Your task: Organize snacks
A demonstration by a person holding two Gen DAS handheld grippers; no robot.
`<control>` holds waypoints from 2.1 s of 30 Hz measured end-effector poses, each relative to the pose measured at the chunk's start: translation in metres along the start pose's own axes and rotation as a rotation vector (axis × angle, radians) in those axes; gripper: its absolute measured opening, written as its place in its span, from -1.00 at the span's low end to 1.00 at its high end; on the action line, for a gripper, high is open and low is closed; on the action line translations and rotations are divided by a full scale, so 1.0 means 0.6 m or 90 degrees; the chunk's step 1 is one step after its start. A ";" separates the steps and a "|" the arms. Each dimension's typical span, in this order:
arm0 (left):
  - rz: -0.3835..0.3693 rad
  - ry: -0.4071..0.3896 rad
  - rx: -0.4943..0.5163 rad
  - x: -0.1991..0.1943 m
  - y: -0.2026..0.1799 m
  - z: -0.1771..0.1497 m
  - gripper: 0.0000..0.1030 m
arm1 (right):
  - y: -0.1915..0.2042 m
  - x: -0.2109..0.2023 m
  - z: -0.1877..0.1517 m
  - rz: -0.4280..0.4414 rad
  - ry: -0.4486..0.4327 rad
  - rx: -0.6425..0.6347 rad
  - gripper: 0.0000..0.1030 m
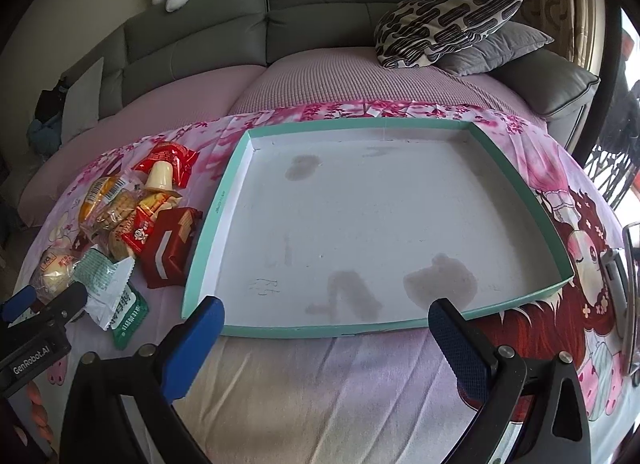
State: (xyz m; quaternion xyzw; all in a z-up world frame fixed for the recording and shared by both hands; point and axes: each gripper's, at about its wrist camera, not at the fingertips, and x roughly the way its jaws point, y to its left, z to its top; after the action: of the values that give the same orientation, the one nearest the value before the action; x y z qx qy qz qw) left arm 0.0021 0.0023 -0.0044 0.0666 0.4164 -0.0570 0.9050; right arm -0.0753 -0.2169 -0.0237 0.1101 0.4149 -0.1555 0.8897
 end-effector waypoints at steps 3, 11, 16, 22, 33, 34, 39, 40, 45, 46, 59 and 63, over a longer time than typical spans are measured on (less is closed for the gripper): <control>-0.001 0.001 0.000 0.000 0.000 0.000 1.00 | -0.001 0.000 0.000 -0.001 0.000 0.004 1.00; -0.002 0.004 -0.003 0.002 0.000 -0.002 1.00 | -0.003 -0.001 0.000 -0.001 -0.002 0.011 1.00; -0.002 0.004 -0.001 0.002 -0.003 -0.001 1.00 | -0.005 -0.001 0.000 -0.002 -0.002 0.017 1.00; -0.002 0.006 0.004 0.002 -0.008 -0.001 1.00 | -0.007 -0.002 0.001 -0.001 -0.003 0.023 1.00; -0.003 0.006 0.016 0.001 -0.018 -0.001 1.00 | -0.011 -0.003 0.002 0.000 -0.005 0.032 1.00; -0.003 0.006 0.017 0.000 -0.018 -0.001 1.00 | -0.012 -0.003 0.001 0.000 -0.005 0.032 1.00; -0.002 0.008 0.018 0.000 -0.019 -0.001 1.00 | -0.013 -0.003 0.001 0.001 -0.007 0.032 1.00; -0.002 0.008 0.018 0.001 -0.019 -0.001 1.00 | -0.013 -0.003 0.001 0.001 -0.007 0.032 1.00; -0.003 0.008 0.013 0.001 -0.015 -0.001 1.00 | -0.009 -0.001 0.001 -0.001 -0.003 0.028 1.00; -0.004 0.009 0.012 0.001 -0.013 -0.001 1.00 | -0.008 -0.001 0.002 -0.002 -0.003 0.025 1.00; -0.007 0.012 0.008 0.002 -0.011 0.001 1.00 | -0.001 0.002 0.002 -0.003 0.001 0.015 1.00; -0.007 0.011 0.008 0.002 -0.011 0.001 1.00 | -0.001 0.001 0.003 -0.003 0.001 0.015 1.00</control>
State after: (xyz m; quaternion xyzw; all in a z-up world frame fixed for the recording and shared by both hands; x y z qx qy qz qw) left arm 0.0021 -0.0044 -0.0053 0.0708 0.4245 -0.0643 0.9004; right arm -0.0739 -0.2183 -0.0228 0.1197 0.4137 -0.1628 0.8877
